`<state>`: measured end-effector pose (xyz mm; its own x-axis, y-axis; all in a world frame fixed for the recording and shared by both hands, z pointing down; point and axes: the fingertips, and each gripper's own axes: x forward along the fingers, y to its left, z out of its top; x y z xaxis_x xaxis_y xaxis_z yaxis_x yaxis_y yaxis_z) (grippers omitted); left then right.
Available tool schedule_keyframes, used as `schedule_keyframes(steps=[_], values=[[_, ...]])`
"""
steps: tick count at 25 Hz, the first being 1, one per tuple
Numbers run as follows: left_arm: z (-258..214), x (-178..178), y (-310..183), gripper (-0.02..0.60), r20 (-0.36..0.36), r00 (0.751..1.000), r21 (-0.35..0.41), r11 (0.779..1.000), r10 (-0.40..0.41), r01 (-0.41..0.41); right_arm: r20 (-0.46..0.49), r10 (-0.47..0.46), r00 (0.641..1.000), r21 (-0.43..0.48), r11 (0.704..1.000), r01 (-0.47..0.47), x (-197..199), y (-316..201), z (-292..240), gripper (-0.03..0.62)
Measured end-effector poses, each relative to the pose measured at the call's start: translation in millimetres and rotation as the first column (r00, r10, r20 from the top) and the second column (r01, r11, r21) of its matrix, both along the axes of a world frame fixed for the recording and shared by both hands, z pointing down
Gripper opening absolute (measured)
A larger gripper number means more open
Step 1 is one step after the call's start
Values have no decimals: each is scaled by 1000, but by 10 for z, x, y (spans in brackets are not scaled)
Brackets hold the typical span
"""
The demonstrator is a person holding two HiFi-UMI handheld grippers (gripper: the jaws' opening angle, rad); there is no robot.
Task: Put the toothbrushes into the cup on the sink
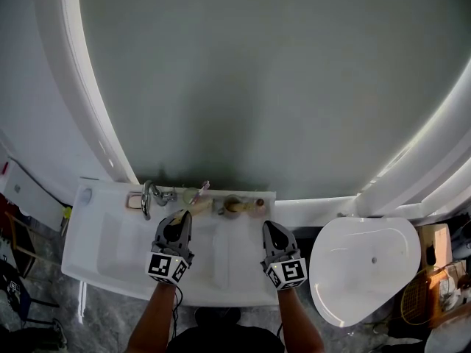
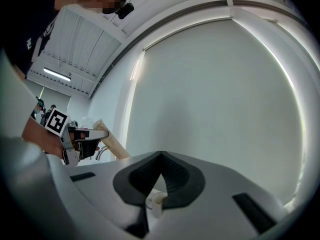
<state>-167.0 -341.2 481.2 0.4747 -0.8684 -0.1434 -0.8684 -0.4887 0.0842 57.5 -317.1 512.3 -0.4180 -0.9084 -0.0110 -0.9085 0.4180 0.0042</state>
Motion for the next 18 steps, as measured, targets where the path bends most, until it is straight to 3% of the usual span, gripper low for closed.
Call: schedule_keyframes(steps=[18], values=[[193,362,-357,45,16,998,-30,998,54,-54,-8,-23,1000,5,1000,23,59,36,4,28]])
